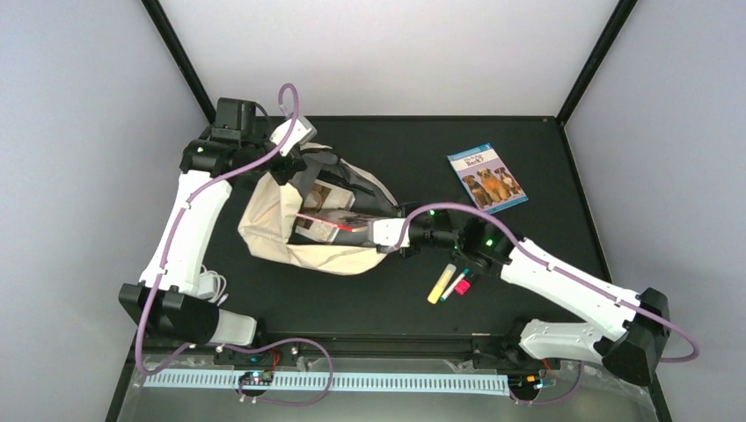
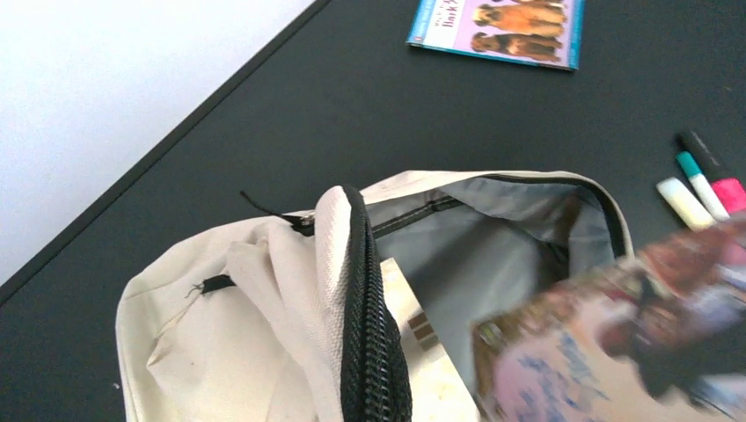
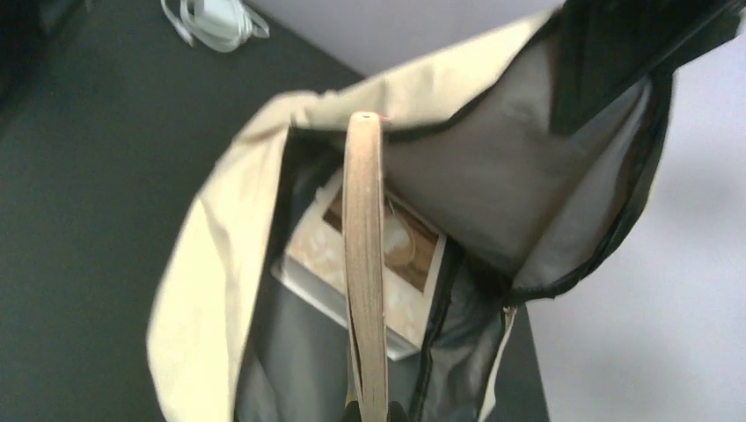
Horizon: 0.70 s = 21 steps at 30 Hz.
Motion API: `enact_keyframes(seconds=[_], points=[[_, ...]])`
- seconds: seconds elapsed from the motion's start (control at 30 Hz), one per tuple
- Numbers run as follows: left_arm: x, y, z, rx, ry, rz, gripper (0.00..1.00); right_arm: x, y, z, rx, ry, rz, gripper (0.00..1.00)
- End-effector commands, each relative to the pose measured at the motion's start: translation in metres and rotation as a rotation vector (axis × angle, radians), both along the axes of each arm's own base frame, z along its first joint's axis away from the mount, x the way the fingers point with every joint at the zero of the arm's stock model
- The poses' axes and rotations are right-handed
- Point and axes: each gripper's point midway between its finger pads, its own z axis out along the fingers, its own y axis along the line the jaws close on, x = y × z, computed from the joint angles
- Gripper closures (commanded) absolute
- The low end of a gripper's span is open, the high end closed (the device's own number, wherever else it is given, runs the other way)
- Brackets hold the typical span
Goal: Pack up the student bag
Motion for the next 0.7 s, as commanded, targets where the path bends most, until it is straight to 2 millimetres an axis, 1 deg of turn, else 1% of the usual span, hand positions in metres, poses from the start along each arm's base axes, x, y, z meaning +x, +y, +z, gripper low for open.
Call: enact_keyframes(seconds=[0.0,0.03,0.1,0.2,0.33,0.4,0.43,0.47,0.5,0.53,0.57,0.6,0.67], points=[[-0.037,-0.015,0.026,-0.023,-0.071,-0.166,0.99,0.017,0.001,0.004,-0.043,-0.319,-0.033,0.99],[-0.042,-0.018,0.023,-0.024,-0.061,-0.188,0.98,0.020,0.005,0.003,-0.041,-0.362,-0.032,0.99],[-0.049,-0.023,0.023,-0.034,-0.049,-0.230,0.98,0.026,0.011,-0.007,-0.087,-0.417,-0.024,0.99],[-0.056,-0.029,0.030,-0.058,-0.056,-0.268,0.98,0.035,0.026,-0.025,-0.175,-0.489,-0.003,0.99],[-0.066,-0.040,0.035,-0.092,-0.056,-0.317,0.99,0.047,0.052,-0.041,-0.235,-0.627,0.034,0.99],[-0.067,-0.043,0.037,-0.108,-0.050,-0.318,0.98,0.049,0.066,-0.051,-0.259,-0.662,0.070,0.99],[-0.066,-0.044,0.038,-0.118,-0.050,-0.313,0.98,0.049,0.072,-0.054,-0.258,-0.670,0.081,0.97],[-0.064,-0.044,0.039,-0.126,-0.049,-0.304,0.98,0.050,0.079,-0.057,-0.249,-0.677,0.088,0.85],[-0.061,-0.044,0.040,-0.131,-0.050,-0.293,0.98,0.050,0.084,-0.059,-0.234,-0.682,0.093,0.69],[-0.058,-0.044,0.041,-0.132,-0.051,-0.278,0.98,0.051,0.088,-0.061,-0.219,-0.682,0.090,0.47],[-0.054,-0.043,0.041,-0.133,-0.049,-0.260,0.98,0.054,0.090,-0.062,-0.205,-0.672,0.071,0.31],[-0.049,-0.041,0.042,-0.131,-0.053,-0.240,0.99,0.058,0.091,-0.059,-0.181,-0.656,0.039,0.22],[-0.042,-0.038,0.042,-0.122,-0.054,-0.194,0.98,0.061,0.088,-0.050,-0.133,-0.590,-0.023,0.09]])
